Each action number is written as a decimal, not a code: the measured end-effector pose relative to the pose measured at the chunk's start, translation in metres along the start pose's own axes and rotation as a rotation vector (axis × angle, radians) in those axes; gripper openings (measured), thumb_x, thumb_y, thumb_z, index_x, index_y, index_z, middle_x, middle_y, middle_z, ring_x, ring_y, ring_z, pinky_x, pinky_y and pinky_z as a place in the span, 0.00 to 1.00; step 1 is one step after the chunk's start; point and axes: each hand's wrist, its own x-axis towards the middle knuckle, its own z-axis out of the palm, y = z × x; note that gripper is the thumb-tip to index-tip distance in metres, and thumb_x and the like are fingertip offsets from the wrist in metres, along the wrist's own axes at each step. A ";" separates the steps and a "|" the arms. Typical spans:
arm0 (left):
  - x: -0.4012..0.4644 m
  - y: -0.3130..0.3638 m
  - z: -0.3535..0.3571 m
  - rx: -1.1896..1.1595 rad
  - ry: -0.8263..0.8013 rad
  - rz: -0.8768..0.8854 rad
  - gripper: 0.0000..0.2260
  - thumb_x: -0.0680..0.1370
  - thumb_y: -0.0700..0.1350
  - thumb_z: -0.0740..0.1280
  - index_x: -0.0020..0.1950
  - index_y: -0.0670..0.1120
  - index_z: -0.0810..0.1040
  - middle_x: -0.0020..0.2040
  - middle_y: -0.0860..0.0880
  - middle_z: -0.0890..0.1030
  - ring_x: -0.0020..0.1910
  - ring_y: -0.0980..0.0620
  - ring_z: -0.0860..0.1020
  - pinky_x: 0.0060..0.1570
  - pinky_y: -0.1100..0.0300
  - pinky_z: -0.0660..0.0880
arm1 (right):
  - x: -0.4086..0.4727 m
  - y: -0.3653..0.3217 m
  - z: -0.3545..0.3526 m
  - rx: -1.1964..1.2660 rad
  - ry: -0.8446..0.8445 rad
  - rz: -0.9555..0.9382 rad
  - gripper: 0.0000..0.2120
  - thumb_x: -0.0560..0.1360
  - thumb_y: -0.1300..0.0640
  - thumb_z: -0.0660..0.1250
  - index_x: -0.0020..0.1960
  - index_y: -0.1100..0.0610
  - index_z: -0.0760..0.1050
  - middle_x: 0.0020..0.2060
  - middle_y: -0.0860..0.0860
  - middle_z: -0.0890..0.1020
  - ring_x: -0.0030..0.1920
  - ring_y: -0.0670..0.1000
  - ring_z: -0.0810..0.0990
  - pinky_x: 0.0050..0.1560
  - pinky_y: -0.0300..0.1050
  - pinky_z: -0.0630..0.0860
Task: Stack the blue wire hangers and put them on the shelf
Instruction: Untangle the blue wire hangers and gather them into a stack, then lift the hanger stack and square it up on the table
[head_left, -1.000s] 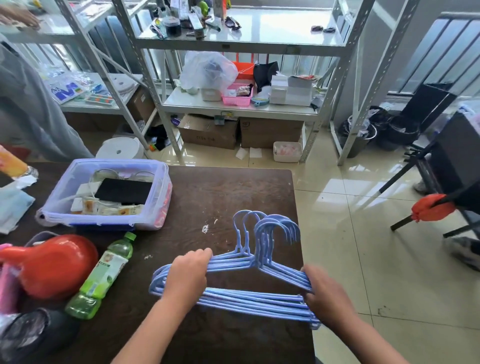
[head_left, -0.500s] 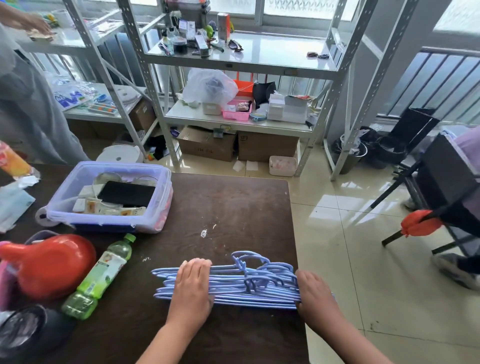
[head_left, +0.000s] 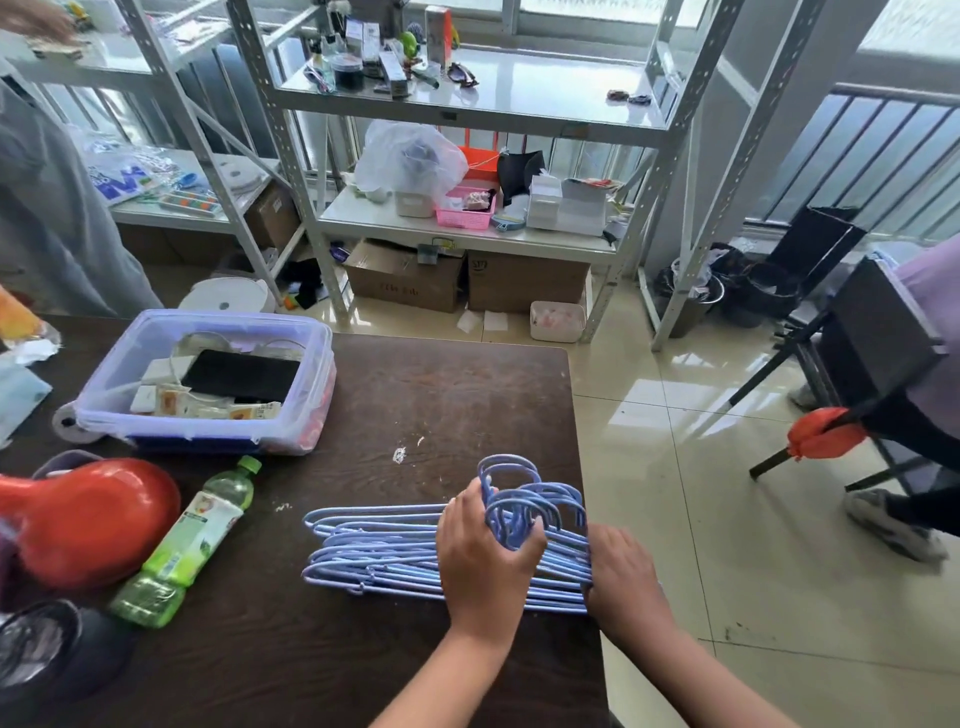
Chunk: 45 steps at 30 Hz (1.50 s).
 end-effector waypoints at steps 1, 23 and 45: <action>0.001 0.002 0.001 -0.003 0.015 0.007 0.25 0.66 0.55 0.69 0.60 0.45 0.75 0.51 0.50 0.81 0.50 0.48 0.79 0.53 0.51 0.79 | -0.001 -0.001 -0.001 -0.012 -0.005 0.007 0.12 0.76 0.67 0.63 0.54 0.52 0.70 0.52 0.51 0.78 0.61 0.58 0.78 0.54 0.45 0.62; -0.034 0.018 0.008 -0.321 -0.023 -0.114 0.17 0.70 0.48 0.60 0.55 0.52 0.82 0.50 0.66 0.82 0.54 0.57 0.81 0.59 0.63 0.75 | -0.023 0.037 -0.047 0.321 -0.494 -0.177 0.25 0.73 0.43 0.80 0.62 0.54 0.75 0.42 0.36 0.75 0.43 0.42 0.76 0.45 0.41 0.75; -0.007 0.012 -0.020 -0.585 0.056 -0.189 0.13 0.75 0.32 0.68 0.55 0.45 0.84 0.52 0.50 0.86 0.54 0.50 0.83 0.55 0.51 0.80 | -0.006 -0.002 -0.026 0.932 -0.933 -0.195 0.10 0.79 0.68 0.77 0.43 0.59 0.79 0.34 0.54 0.89 0.30 0.50 0.89 0.36 0.42 0.88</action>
